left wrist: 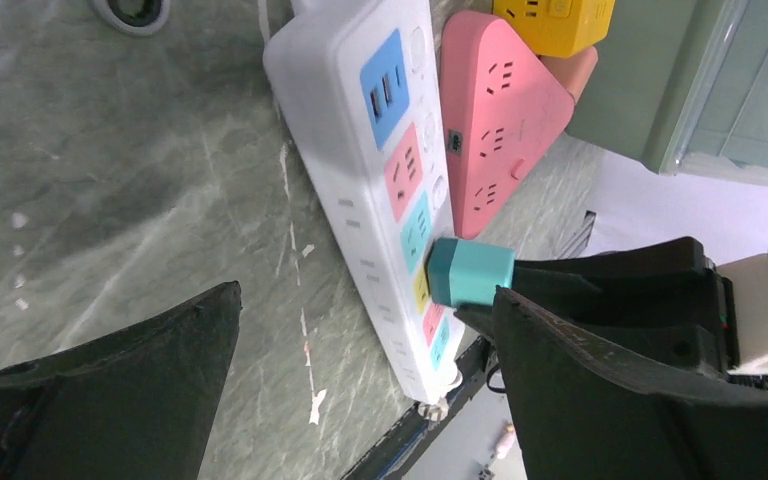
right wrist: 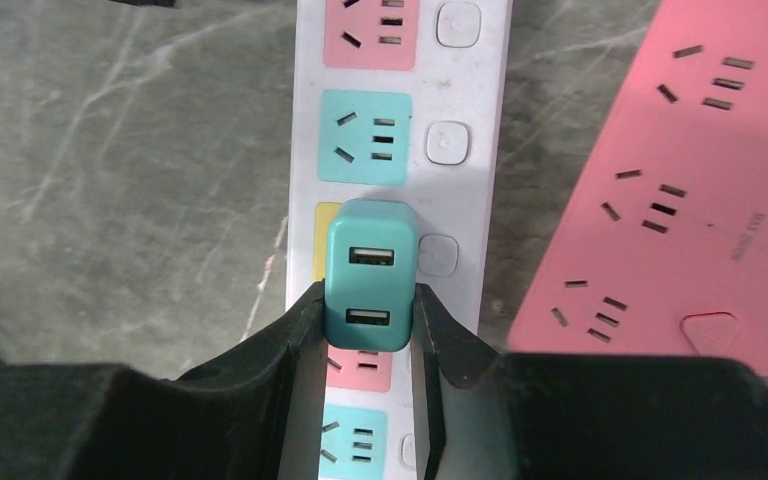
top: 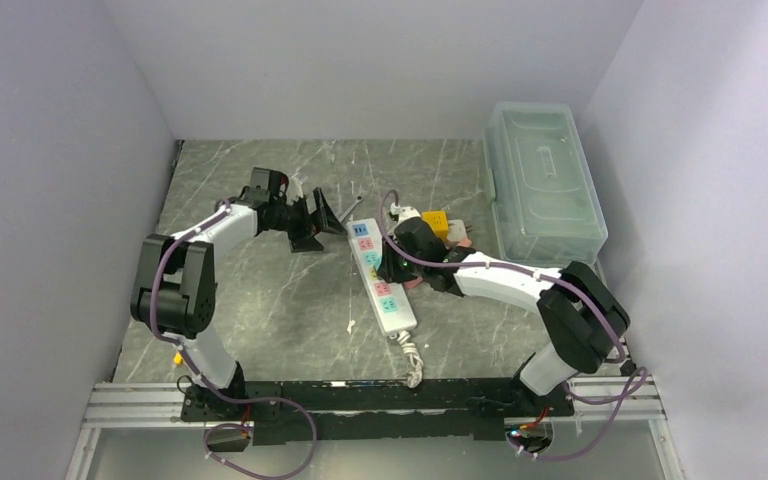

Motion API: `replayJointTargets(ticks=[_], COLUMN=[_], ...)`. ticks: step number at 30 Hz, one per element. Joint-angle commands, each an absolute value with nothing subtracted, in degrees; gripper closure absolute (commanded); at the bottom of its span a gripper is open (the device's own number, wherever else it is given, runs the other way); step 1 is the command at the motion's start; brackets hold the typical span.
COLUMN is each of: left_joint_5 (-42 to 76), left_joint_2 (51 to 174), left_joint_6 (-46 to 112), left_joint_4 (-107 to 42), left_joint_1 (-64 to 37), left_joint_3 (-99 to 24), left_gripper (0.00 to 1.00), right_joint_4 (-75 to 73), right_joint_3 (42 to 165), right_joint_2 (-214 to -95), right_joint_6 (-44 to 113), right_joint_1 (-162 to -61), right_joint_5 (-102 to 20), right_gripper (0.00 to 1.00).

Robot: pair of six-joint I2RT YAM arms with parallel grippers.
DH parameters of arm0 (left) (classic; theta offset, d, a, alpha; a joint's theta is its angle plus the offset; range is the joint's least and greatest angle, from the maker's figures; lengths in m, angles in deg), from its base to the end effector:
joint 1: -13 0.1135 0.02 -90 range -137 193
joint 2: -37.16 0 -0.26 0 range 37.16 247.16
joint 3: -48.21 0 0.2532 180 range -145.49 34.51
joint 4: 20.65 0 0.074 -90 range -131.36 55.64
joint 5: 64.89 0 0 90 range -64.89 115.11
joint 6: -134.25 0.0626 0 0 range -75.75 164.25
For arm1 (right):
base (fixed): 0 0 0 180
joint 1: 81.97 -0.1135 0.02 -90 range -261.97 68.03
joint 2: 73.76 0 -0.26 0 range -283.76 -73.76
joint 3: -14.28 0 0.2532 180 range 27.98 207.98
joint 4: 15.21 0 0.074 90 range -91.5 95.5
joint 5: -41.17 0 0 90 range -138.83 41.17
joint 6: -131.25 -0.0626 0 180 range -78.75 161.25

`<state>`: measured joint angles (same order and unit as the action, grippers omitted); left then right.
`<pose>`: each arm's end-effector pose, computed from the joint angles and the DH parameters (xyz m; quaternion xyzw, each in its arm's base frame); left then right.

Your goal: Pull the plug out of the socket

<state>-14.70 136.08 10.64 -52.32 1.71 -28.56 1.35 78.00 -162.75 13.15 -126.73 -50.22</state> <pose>0.3520 -0.1111 0.1763 -0.0693 0.8973 -0.4106 0.1462 0.2469 0.2427 0.1743 -0.1274 0.9040 0.2334 0.3349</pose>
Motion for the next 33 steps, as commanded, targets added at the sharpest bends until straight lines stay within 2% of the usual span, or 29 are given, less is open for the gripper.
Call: replayJointTargets(ticks=[1, 9, 15, 19, 22, 25, 27, 33], left_joint_5=[-20.3, -25.3, -28.3, -29.5, -29.9, -30.2, -30.5, -30.9], left_joint_2=[139.1, 140.9, 142.5, 142.8, 142.8, 143.0, 143.2, 143.7], left_joint_6=[7.9, 4.4, 2.5, 1.5, 1.7, 1.5, 1.2, 0.3], left_joint_4=[-47.6, -41.2, -37.9, -35.6, -35.4, -35.0, -34.8, -32.6], left_joint_1=[0.3, -0.3, -1.5, -2.2, -2.4, -2.6, -2.6, -2.8], left_joint_3=[-27.7, -25.9, -25.7, -25.3, -25.4, -25.3, -25.3, -24.8], left_gripper=[0.02, 0.11, 0.38, 0.52, 0.68, 0.93, 1.0, 1.0], right_joint_4=[-10.8, -13.9, -14.2, -14.2, -14.3, -13.6, -12.4, -11.7], right_joint_3=[76.3, 73.9, 74.1, 74.3, 74.2, 74.4, 74.8, 74.1], right_joint_2=[-157.4, -154.6, -154.5, -155.1, -155.5, -155.7, -156.0, -156.3], right_joint_6=[10.1, 8.4, 8.5, 8.6, 8.6, 9.0, 9.7, 11.1], right_joint_1=[-125.7, -124.9, -124.9, -125.0, -124.9, -125.0, -125.0, -125.4], right_joint_5=[-44.0, -39.9, -39.1, -39.2, -39.1, -40.5, -41.8, -44.8], right_gripper=[1.0, 1.0, 1.0, 1.0, 1.0, 1.0, 1.0, 1.0])
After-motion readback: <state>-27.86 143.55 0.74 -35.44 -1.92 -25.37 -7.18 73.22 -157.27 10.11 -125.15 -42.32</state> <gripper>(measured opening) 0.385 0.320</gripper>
